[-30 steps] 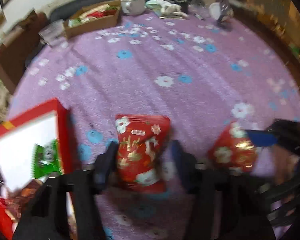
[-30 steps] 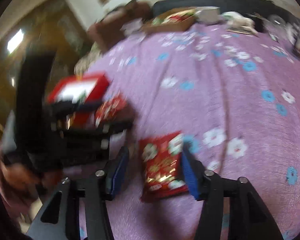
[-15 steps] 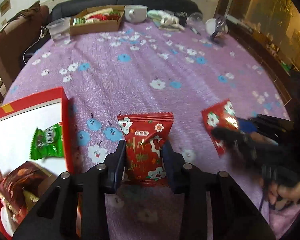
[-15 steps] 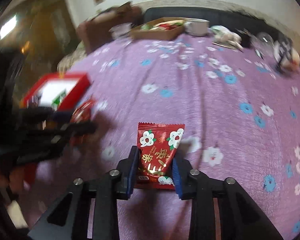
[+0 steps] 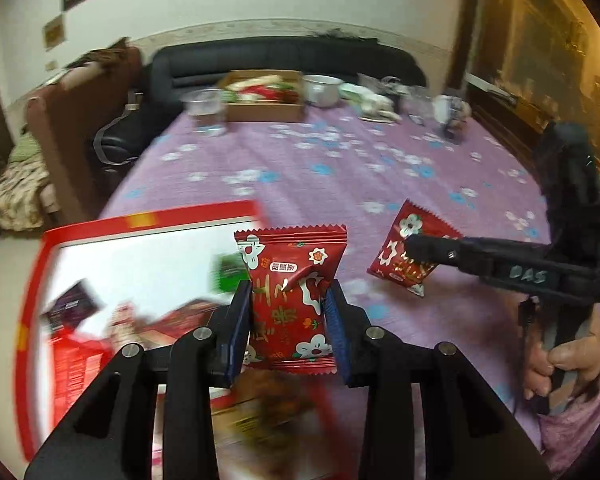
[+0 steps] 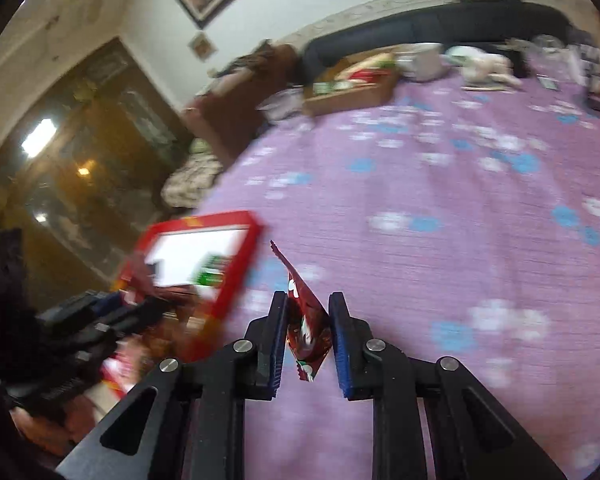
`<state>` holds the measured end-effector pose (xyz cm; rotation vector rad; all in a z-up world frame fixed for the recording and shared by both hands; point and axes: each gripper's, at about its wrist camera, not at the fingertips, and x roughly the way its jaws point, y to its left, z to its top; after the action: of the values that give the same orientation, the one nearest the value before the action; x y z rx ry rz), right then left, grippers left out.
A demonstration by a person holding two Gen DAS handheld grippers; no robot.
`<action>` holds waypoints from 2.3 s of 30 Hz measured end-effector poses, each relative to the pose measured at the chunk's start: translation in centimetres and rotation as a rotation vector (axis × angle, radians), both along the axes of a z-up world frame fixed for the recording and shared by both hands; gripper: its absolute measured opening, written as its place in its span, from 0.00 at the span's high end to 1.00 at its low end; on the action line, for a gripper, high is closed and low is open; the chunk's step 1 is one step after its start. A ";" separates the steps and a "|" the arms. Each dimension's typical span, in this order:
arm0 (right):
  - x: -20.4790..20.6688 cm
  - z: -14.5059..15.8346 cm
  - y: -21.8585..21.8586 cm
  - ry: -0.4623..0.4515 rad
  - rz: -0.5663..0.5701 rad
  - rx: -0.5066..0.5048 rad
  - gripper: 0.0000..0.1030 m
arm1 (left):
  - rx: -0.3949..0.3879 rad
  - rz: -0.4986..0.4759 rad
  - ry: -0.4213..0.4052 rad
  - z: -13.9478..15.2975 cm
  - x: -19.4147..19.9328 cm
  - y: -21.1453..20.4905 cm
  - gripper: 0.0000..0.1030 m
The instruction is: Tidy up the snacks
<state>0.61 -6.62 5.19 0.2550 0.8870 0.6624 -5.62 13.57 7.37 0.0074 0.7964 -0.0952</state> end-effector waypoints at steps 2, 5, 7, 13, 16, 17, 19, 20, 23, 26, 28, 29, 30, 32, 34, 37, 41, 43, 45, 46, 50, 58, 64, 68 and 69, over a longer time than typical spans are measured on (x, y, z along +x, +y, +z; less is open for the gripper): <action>-0.3 0.9 3.1 -0.014 0.049 0.031 0.80 | 0.005 0.044 -0.005 0.0 -0.8 2.0 0.68; -0.6 1.7 7.3 0.003 0.132 0.087 0.80 | 0.033 0.116 -0.010 -0.3 -1.7 4.6 0.68; -1.0 1.9 9.5 -0.003 0.162 0.085 0.80 | 0.037 0.151 -0.005 -0.6 -2.1 5.9 0.67; -2.5 1.8 15.1 -0.024 0.213 0.021 0.73 | 0.084 0.251 -0.025 -0.9 -2.9 8.0 0.60; -3.5 2.6 14.9 -0.074 0.189 0.012 0.47 | 0.111 0.297 -0.080 -0.2 -3.9 8.1 0.28; -3.9 2.9 14.4 -0.092 0.175 0.011 0.42 | 0.105 0.302 -0.108 0.2 -4.5 8.1 0.23; -5.1 3.9 13.4 -0.138 0.147 0.016 0.41 | 0.090 0.304 -0.164 1.1 -5.5 7.9 0.19; -5.7 4.4 12.8 -0.162 0.137 0.015 0.41 | 0.092 0.313 -0.180 1.5 -5.9 7.6 0.16; -8.2 5.5 11.4 -0.233 0.114 0.016 0.35 | 0.094 0.332 -0.201 2.4 -7.0 6.9 0.16; -11.0 6.5 10.3 -0.313 0.077 0.016 0.25 | 0.093 0.348 -0.229 3.2 -8.5 6.3 0.16; -13.1 7.0 9.5 -0.370 0.058 0.011 0.21 | 0.092 0.359 -0.248 3.5 -9.9 5.9 0.16; -14.3 7.3 9.2 -0.391 0.056 0.009 0.20 | 0.090 0.368 -0.257 3.6 -10.7 5.8 0.16; -15.0 7.5 9.0 -0.402 0.056 0.010 0.20 | 0.090 0.377 -0.263 3.7 -11.4 5.7 0.16; -16.7 7.7 8.5 -0.412 0.050 0.012 0.19 | 0.089 0.385 -0.269 3.8 -12.5 5.5 0.16; -17.9 7.8 8.1 -0.415 0.043 0.014 0.19 | 0.091 0.383 -0.274 4.0 -13.9 5.4 0.16; -20.4 8.1 7.2 -0.427 0.030 0.023 0.19 | 0.101 0.387 -0.297 4.3 -15.7 5.1 0.14; -23.3 8.9 7.5 -0.467 0.039 0.017 0.19 | 0.099 0.367 -0.316 4.7 -18.1 5.0 0.10; -25.0 9.6 8.2 -0.500 0.057 0.007 0.19 | 0.107 0.360 -0.329 4.8 -19.2 4.9 0.10; -26.3 10.0 8.7 -0.518 0.069 0.004 0.18 | 0.111 0.360 -0.334 5.0 -20.0 5.0 0.10; -26.7 10.1 8.9 -0.523 0.074 0.008 0.18 | 0.115 0.361 -0.337 5.0 -20.4 5.0 0.07; -27.8 10.5 9.4 -0.529 0.089 0.021 0.18 | 0.142 0.387 -0.385 4.8 -21.9 5.2 0.00; -26.7 9.9 9.9 -0.508 0.100 0.015 0.18 | 0.167 0.389 -0.418 4.5 -22.3 5.3 0.00; -26.8 9.7 10.1 -0.503 0.096 0.016 0.18 | 0.183 0.393 -0.402 4.6 -22.6 5.3 0.00; -27.0 9.7 10.5 -0.520 0.110 -0.001 0.18 | 0.152 0.385 -0.379 4.7 -22.5 5.9 0.00; -27.0 9.6 10.6 -0.524 0.115 -0.006 0.18 | 0.149 0.384 -0.375 4.6 -22.4 5.9 0.00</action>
<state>-26.43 4.00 14.81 0.0182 0.4020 0.7857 -28.01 19.45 12.02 0.0127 0.4173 0.3220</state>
